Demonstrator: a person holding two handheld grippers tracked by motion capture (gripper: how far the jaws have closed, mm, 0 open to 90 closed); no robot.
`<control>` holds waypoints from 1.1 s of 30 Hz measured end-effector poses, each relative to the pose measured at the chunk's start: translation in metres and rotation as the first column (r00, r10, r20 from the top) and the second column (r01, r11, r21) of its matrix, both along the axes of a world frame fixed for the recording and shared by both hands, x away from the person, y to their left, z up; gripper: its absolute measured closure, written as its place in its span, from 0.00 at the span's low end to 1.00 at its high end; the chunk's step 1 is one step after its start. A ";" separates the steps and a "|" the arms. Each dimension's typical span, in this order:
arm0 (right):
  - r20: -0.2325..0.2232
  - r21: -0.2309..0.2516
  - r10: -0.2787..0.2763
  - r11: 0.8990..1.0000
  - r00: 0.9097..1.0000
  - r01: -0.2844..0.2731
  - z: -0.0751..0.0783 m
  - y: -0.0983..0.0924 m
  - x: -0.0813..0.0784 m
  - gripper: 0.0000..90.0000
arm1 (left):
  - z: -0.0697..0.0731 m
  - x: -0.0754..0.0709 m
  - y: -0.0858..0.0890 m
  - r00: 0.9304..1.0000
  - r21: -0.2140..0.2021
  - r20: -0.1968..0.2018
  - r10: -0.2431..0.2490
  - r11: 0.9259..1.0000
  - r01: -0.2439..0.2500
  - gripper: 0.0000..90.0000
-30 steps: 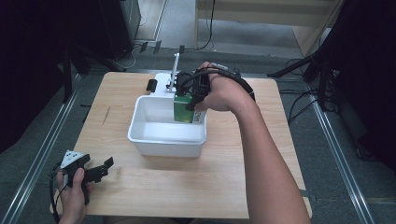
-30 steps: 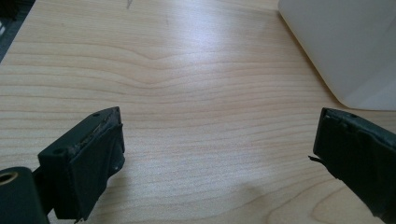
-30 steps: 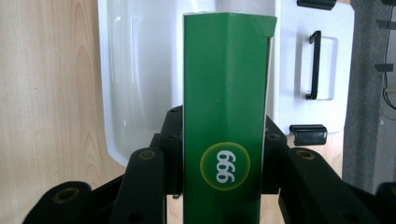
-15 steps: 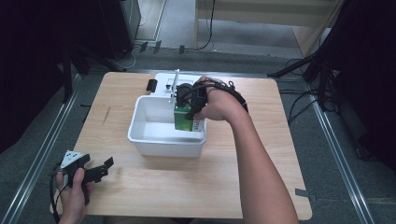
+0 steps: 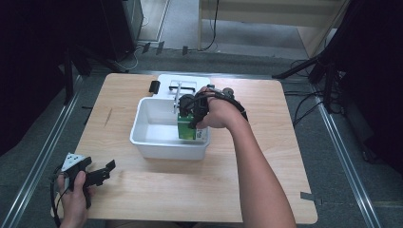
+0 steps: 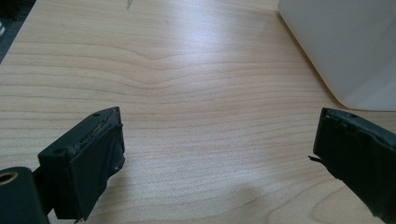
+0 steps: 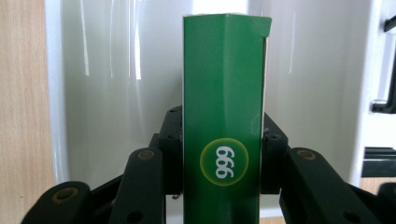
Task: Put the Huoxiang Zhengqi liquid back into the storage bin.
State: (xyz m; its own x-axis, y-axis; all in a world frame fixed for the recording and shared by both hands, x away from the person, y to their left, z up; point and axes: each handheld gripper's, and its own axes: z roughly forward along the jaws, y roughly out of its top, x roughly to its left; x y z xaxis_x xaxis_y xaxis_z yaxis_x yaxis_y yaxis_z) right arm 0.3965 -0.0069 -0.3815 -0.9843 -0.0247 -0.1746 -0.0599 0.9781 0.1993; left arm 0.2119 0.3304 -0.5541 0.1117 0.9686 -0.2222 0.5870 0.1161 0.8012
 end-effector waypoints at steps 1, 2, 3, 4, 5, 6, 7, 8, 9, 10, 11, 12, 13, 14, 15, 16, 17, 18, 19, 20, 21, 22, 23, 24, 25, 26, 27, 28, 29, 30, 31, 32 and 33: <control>0.000 0.000 0.000 1.000 1.000 0.000 0.000 0.000 0.000 0.71 | 0.000 0.000 0.000 1.000 0.000 0.000 0.000 1.000 0.000 0.03; -0.001 0.000 0.006 1.000 1.000 -0.006 -0.004 0.001 0.001 0.71 | 0.000 0.000 0.000 1.000 0.000 0.000 -0.001 1.000 0.001 0.03; -0.002 -0.008 0.002 1.000 1.000 -0.002 -0.005 0.001 0.001 0.71 | 0.000 0.000 0.000 1.000 0.000 0.000 0.000 1.000 0.000 0.03; -0.005 -0.008 0.004 1.000 1.000 -0.004 -0.007 0.001 0.001 0.70 | 0.000 0.000 0.000 1.000 0.000 0.000 -0.001 1.000 0.001 0.03; -0.007 -0.010 -0.001 1.000 1.000 0.001 -0.008 0.001 0.001 0.70 | 0.000 0.000 0.000 1.000 0.000 0.000 -0.001 1.000 0.001 0.03; -0.007 -0.012 0.000 1.000 1.000 0.000 -0.009 0.002 0.001 0.70 | 0.000 0.000 0.000 1.000 0.000 0.000 -0.001 1.000 0.001 0.03; -0.012 -0.016 -0.007 1.000 1.000 0.007 -0.011 0.002 0.001 0.70 | 0.000 0.000 0.000 1.000 -0.001 0.000 -0.001 1.000 0.001 0.03; -0.013 -0.012 -0.001 1.000 1.000 0.000 -0.012 0.002 0.002 0.70 | 0.000 0.000 0.000 1.000 -0.001 0.000 -0.001 1.000 0.001 0.03; -0.014 -0.002 -0.009 1.000 1.000 0.009 -0.012 0.002 0.002 0.70 | 0.000 0.000 0.000 1.000 -0.001 0.000 -0.001 1.000 0.001 0.03; -0.016 0.002 -0.012 1.000 1.000 0.012 -0.012 0.002 0.002 0.70 | 0.000 0.000 0.000 1.000 -0.001 0.000 -0.001 1.000 0.001 0.03; -0.013 0.000 -0.009 1.000 1.000 0.009 -0.011 0.001 0.003 0.70 | 0.000 0.000 0.000 1.000 -0.002 0.000 -0.001 1.000 0.001 0.03; -0.013 0.000 -0.009 1.000 1.000 0.009 -0.011 0.001 0.003 0.70 | 0.000 0.000 0.000 1.000 -0.002 0.000 -0.001 1.000 0.001 0.03; -0.016 0.000 -0.018 1.000 1.000 0.018 -0.011 0.001 0.002 0.70 | 0.000 0.000 0.000 1.000 -0.001 -0.001 -0.001 1.000 0.001 0.03; -0.016 0.000 -0.018 1.000 1.000 0.018 -0.011 0.001 0.002 0.70 | 0.000 0.000 0.000 1.000 -0.001 -0.001 -0.001 1.000 0.001 0.03; -0.018 0.000 -0.019 1.000 1.000 0.019 -0.011 0.000 0.002 0.70 | 0.000 0.000 0.000 1.000 -0.001 -0.001 -0.001 1.000 0.001 0.03; -0.017 0.002 -0.022 1.000 1.000 0.022 -0.011 0.000 0.002 0.69 | 0.000 0.000 0.000 1.000 -0.001 -0.001 -0.001 1.000 0.001 0.03; -0.011 0.011 -0.005 1.000 1.000 0.006 -0.011 0.000 0.003 0.68 | 0.000 0.000 0.000 1.000 -0.001 -0.001 -0.001 1.000 0.001 0.03; -0.008 0.013 -0.008 1.000 1.000 0.008 -0.011 0.000 0.003 0.67 | 0.000 0.000 0.000 1.000 -0.001 -0.001 -0.001 1.000 0.001 0.03; -0.007 0.033 -0.028 0.999 1.000 0.028 -0.008 -0.002 0.003 0.62 | 0.000 0.000 0.000 1.000 -0.001 -0.001 -0.001 1.000 0.001 0.03; -0.007 0.033 -0.028 0.999 1.000 0.028 -0.008 -0.002 0.003 0.62 | 0.000 0.000 0.000 1.000 -0.001 -0.001 -0.001 1.000 0.001 0.03; -0.011 0.041 -0.036 0.999 0.999 0.036 -0.007 -0.003 0.002 0.59 | 0.000 0.000 0.000 1.000 0.000 -0.001 -0.001 1.000 0.001 0.03; -0.008 0.061 -0.039 0.997 0.999 0.040 -0.004 -0.005 0.002 0.56 | 0.000 0.000 0.000 1.000 0.000 -0.001 0.000 1.000 0.000 0.03; -0.007 0.066 -0.045 0.997 0.999 0.046 -0.002 -0.006 0.001 0.56 | 0.000 0.000 0.000 1.000 0.000 -0.001 -0.001 1.000 0.001 0.03; -0.010 0.067 -0.066 0.996 0.998 0.066 0.000 -0.007 0.000 0.55 | 0.000 0.000 0.000 1.000 0.000 -0.001 -0.001 1.000 0.001 0.03; -0.005 0.084 -0.066 0.994 0.998 0.066 0.003 -0.009 0.001 0.53 | 0.000 0.000 0.000 1.000 0.000 -0.001 0.000 1.000 0.000 0.03; -0.008 0.097 -0.075 0.992 0.997 0.075 0.005 -0.011 0.000 0.51 | 0.000 0.000 0.000 1.000 0.000 -0.001 0.000 1.000 0.000 0.03; -0.002 0.104 -0.077 0.992 0.997 0.077 0.007 -0.013 0.000 0.49 | 0.000 0.000 0.000 1.000 0.000 0.000 0.000 1.000 0.000 0.03; -0.005 0.117 -0.097 0.988 0.995 0.097 0.010 -0.016 -0.001 0.48 | 0.000 0.000 0.000 1.000 0.001 -0.001 -0.001 1.000 0.001 0.03; -0.004 0.125 -0.114 0.986 0.993 0.114 0.011 -0.018 -0.002 0.46 | 0.000 0.000 0.000 1.000 0.001 -0.001 -0.001 1.000 0.001 0.03; -0.004 0.137 -0.124 0.983 0.992 0.123 0.014 -0.020 -0.003 0.44 | 0.000 0.000 0.000 1.000 0.000 0.000 0.000 1.000 0.000 0.03; -0.001 0.153 -0.138 0.979 0.990 0.137 0.017 -0.023 -0.004 0.43 | 0.000 0.000 0.000 1.000 0.000 0.000 0.000 1.000 0.000 0.03; 0.002 0.165 -0.149 0.975 0.989 0.147 0.019 -0.025 -0.005 0.43 | 0.000 0.000 0.000 1.000 0.000 0.000 0.000 1.000 0.000 0.03; 0.005 0.183 -0.160 0.971 0.987 0.156 0.021 -0.028 -0.005 0.42 | 0.000 0.000 0.000 1.000 0.001 0.000 -0.001 1.000 0.001 0.03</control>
